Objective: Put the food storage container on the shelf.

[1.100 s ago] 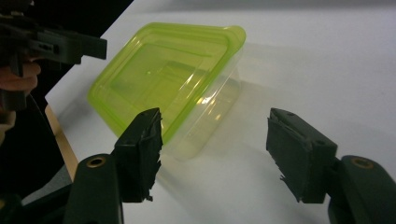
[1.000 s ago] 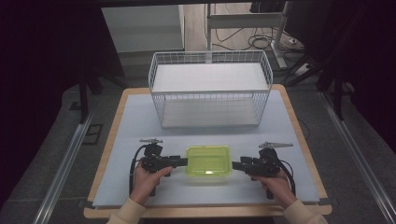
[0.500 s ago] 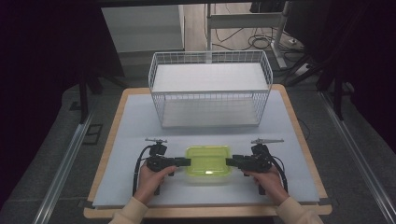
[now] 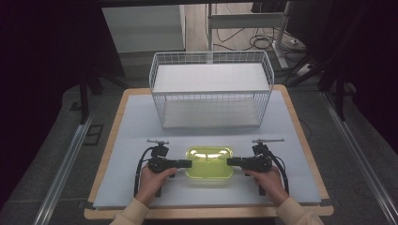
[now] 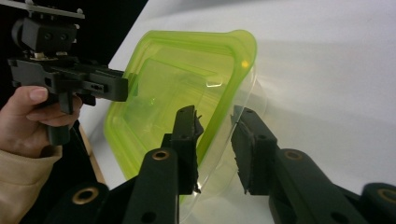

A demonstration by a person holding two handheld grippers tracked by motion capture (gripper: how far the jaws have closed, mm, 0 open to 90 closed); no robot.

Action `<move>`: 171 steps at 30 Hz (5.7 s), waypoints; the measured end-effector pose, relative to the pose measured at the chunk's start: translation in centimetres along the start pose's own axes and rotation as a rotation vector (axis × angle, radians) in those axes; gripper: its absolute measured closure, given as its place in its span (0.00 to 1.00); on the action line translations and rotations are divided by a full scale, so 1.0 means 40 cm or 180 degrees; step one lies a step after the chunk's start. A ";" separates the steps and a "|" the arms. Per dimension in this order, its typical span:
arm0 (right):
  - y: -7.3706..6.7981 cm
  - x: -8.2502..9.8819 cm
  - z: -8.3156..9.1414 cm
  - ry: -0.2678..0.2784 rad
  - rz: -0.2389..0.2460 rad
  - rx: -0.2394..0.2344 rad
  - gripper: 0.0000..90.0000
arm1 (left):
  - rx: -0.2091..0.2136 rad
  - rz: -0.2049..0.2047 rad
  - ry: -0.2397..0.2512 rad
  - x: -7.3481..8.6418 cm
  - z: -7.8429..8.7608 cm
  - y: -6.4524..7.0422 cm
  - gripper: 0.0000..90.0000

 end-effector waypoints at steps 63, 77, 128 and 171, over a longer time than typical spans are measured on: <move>-0.068 -0.124 0.088 0.0359 0.0263 0.0074 0.90 | 0.0056 -0.0365 0.0302 -0.078 0.079 0.116 0.91; -0.085 -0.169 0.101 0.0422 0.0318 0.0101 0.90 | 0.0049 -0.0400 0.0353 -0.113 0.102 0.138 0.91; -0.137 -0.363 0.159 0.0632 0.0547 0.0252 0.90 | 0.0022 -0.0550 0.0557 -0.276 0.176 0.231 0.91; -0.032 -0.691 0.158 0.0762 0.0445 0.0550 0.89 | -0.0103 -0.0445 0.0611 -0.618 0.170 0.248 0.90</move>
Point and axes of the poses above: each handheld gripper's, and its own axes: z roughly backward along the jaws, x roughly out of its underside, y roughly to its right, the point moved 10 cm from there along -z, roughly forward along the jaws, and after that the axes turned 8 degrees about z, right-handed, at the moved point
